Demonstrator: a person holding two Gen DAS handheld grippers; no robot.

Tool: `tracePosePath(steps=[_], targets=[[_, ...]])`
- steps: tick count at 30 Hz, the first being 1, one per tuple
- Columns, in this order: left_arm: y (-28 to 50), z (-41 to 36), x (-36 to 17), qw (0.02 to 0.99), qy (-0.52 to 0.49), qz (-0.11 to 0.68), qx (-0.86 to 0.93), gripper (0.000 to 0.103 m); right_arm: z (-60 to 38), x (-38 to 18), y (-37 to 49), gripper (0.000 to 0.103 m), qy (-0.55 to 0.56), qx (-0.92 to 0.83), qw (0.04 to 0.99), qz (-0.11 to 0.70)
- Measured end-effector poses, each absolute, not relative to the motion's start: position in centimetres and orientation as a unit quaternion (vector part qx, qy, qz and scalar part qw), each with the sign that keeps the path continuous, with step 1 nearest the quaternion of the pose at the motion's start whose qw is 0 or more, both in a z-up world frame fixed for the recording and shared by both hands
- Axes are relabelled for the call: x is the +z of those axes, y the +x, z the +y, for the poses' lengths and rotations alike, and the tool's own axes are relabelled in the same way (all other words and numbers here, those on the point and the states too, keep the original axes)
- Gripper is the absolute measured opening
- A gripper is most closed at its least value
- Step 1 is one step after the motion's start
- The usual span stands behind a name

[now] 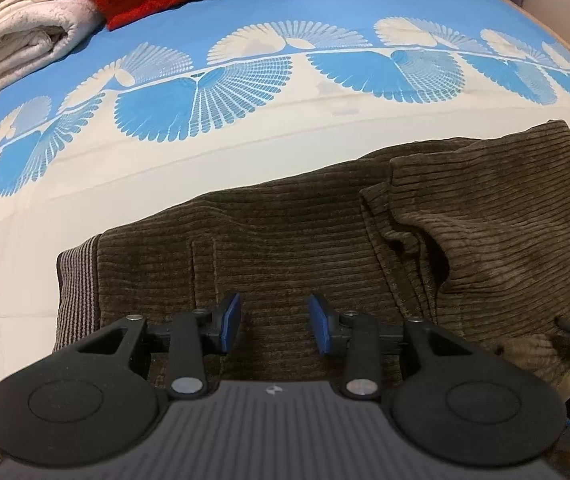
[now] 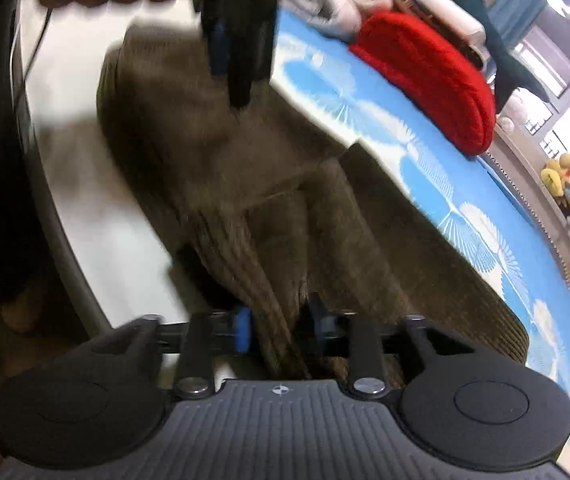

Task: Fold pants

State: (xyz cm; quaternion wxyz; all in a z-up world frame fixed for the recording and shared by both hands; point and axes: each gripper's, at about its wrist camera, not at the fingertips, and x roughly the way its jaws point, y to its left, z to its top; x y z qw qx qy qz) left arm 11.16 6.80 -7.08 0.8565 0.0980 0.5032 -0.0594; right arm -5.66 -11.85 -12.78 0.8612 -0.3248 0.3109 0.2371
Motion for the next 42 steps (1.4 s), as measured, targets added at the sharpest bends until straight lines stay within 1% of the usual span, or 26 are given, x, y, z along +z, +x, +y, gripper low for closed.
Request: tracePosePath(steps=[2,4,5,8,9,10,12,13,14,15,17,20,24,26,27,28,29,30,31,33,36,38,39,40,41,42], targets=[[11.3,6.8,-7.0,0.856,0.087,0.505,-0.062,0.044,-12.2,-11.4,-5.5,0.052,-0.294,0.241,0.875,0.301],[11.5,7.1,-7.0,0.854,0.054,0.513,-0.072,0.045,-12.7,-10.9,-5.4,0.059,-0.276,0.253,0.878,0.297],[11.6,7.4,-7.0,0.851,0.022,0.518,-0.081,0.045,-12.6,-10.8,-5.4,0.064,-0.276,0.258,0.877,0.296],[12.1,8.0,-7.1,0.838,-0.071,0.530,-0.109,0.047,-12.0,-11.4,-5.5,0.065,-0.294,0.270,0.868,0.295],[12.4,8.0,-7.3,0.832,-0.098,0.533,-0.117,0.051,-12.4,-11.9,-5.5,0.066,-0.296,0.272,0.866,0.297],[12.7,7.9,-7.5,0.827,-0.119,0.536,-0.123,0.056,-12.3,-11.9,-5.4,0.066,-0.297,0.275,0.864,0.301],[13.2,7.3,-7.7,0.820,-0.144,0.538,-0.132,0.063,-12.0,-12.6,-4.8,0.066,-0.297,0.278,0.857,0.316],[13.6,6.9,-7.9,0.816,-0.154,0.539,-0.139,0.065,-12.0,-12.8,-4.6,0.064,-0.297,0.282,0.851,0.329],[13.9,6.4,-8.1,0.813,-0.162,0.541,-0.144,0.067,-11.9,-12.9,-4.7,0.053,-0.297,0.292,0.845,0.336],[14.3,5.9,-8.3,0.809,-0.167,0.545,-0.146,0.072,-11.9,-12.7,-4.8,0.037,-0.298,0.298,0.843,0.335],[15.1,5.1,-9.0,0.804,-0.166,0.553,-0.139,0.078,-11.8,-12.2,-5.2,0.022,-0.306,0.302,0.844,0.322],[16.4,4.5,-10.7,0.789,-0.182,0.576,-0.116,0.079,-12.7,-10.2,-5.7,0.017,-0.285,0.294,0.864,0.292],[17.7,4.3,-12.2,0.760,-0.234,0.595,-0.120,0.079,-15.5,-6.3,-6.0,0.015,-0.200,0.263,0.915,0.233],[18.3,4.0,-12.2,0.754,-0.242,0.597,-0.129,0.077,-17.1,-4.8,-6.4,0.015,-0.166,0.257,0.930,0.203],[18.5,3.7,-12.1,0.751,-0.245,0.598,-0.139,0.069,-17.7,-4.2,-6.5,0.015,-0.155,0.253,0.936,0.191],[18.6,3.5,-12.0,0.752,-0.244,0.595,-0.146,0.057,-18.2,-3.8,-6.5,0.015,-0.145,0.251,0.939,0.185],[18.6,3.3,-11.6,0.759,-0.235,0.588,-0.149,0.049,-18.8,-3.5,-6.5,0.015,-0.133,0.253,0.941,0.182],[18.6,3.1,-11.2,0.766,-0.225,0.582,-0.155,0.034,-19.2,-3.4,-6.5,0.015,-0.125,0.254,0.942,0.181],[18.6,2.9,-10.6,0.772,-0.217,0.574,-0.162,0.030,-19.3,-3.4,-6.5,0.015,-0.124,0.257,0.941,0.182],[18.1,2.5,-8.5,0.804,-0.194,0.532,-0.181,0.026,-19.2,-3.8,-7.0,0.015,-0.132,0.266,0.937,0.182],[17.3,2.6,-5.2,0.842,-0.184,0.457,-0.219,0.026,-18.2,-4.3,-7.4,0.016,-0.151,0.291,0.928,0.180],[17.0,2.4,-4.2,0.865,-0.153,0.423,-0.222,0.028,-18.1,-4.6,-7.4,0.020,-0.140,0.320,0.914,0.208],[17.0,2.2,-4.3,0.872,-0.137,0.423,-0.207,0.035,-18.1,-4.7,-7.4,0.023,-0.134,0.327,0.909,0.221],[17.2,2.2,-4.8,0.877,-0.120,0.430,-0.176,0.044,-18.3,-4.8,-7.2,0.024,-0.121,0.330,0.906,0.236],[17.3,2.4,-5.3,0.880,-0.111,0.439,-0.142,0.044,-18.7,-4.7,-6.8,0.027,-0.098,0.337,0.900,0.258],[17.3,2.7,-5.6,0.883,-0.102,0.444,-0.115,0.044,-19.2,-4.7,-6.3,0.035,-0.073,0.340,0.895,0.278]])
